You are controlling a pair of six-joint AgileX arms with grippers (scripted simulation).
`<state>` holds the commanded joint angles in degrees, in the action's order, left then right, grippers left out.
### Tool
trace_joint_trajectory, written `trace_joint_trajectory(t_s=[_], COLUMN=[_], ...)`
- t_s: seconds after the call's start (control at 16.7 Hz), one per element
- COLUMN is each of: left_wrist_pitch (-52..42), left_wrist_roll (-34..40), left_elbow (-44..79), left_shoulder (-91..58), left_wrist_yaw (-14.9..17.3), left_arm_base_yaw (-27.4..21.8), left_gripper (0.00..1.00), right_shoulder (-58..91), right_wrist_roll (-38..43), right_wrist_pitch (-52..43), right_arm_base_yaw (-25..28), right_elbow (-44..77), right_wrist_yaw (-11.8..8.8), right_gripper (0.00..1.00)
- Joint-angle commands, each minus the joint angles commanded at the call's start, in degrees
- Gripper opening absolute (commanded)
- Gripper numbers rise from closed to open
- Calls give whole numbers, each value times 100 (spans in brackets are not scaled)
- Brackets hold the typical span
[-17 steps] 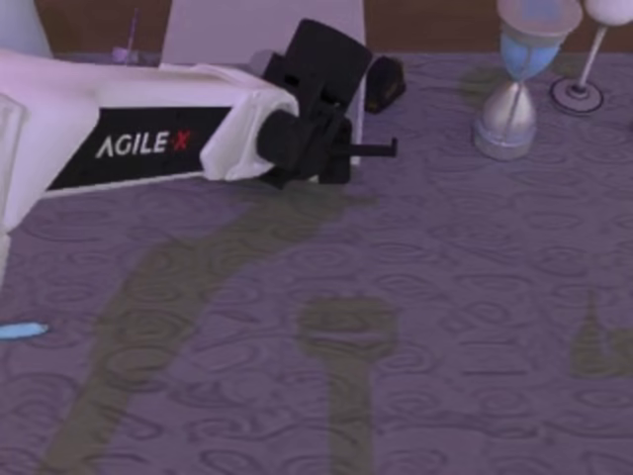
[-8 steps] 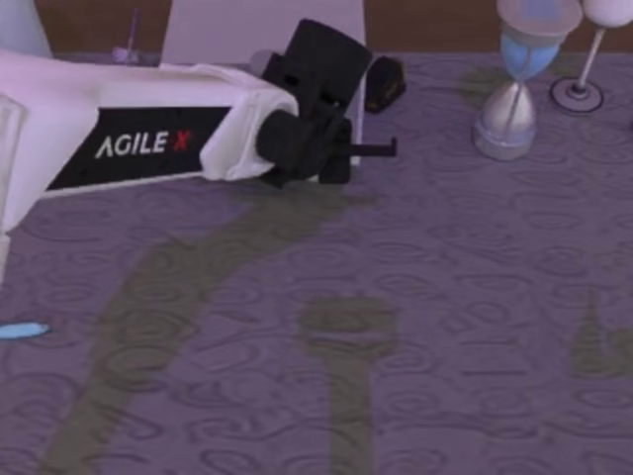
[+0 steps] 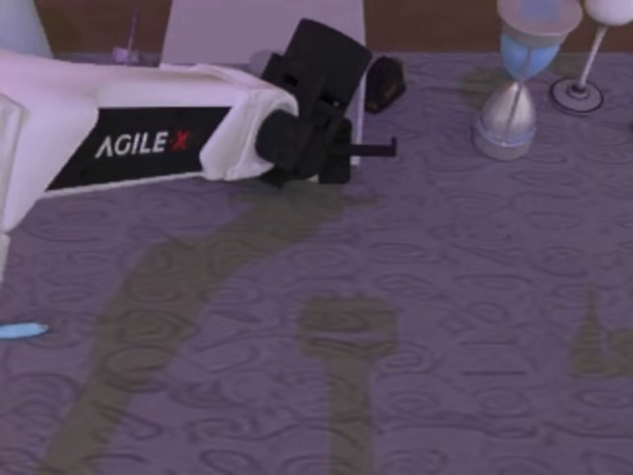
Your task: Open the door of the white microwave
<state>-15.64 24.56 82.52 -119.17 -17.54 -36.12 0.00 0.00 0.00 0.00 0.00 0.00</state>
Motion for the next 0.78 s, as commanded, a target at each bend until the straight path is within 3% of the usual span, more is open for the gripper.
trace_joint_trajectory(t_s=[0.78], left_wrist_pitch=[220], left_wrist_roll=[-331], left_elbow=[-394], left_shoulder=[238], left_wrist_yaw=[189], left_arm_base_yaw=[94], left_gripper=[0], right_shoulder=[0], right_wrist_roll=[0], right_wrist_pitch=[0], right_arm_base_yaw=[0], right_elbow=[0], right_wrist_yaw=[0], right_gripper=[100])
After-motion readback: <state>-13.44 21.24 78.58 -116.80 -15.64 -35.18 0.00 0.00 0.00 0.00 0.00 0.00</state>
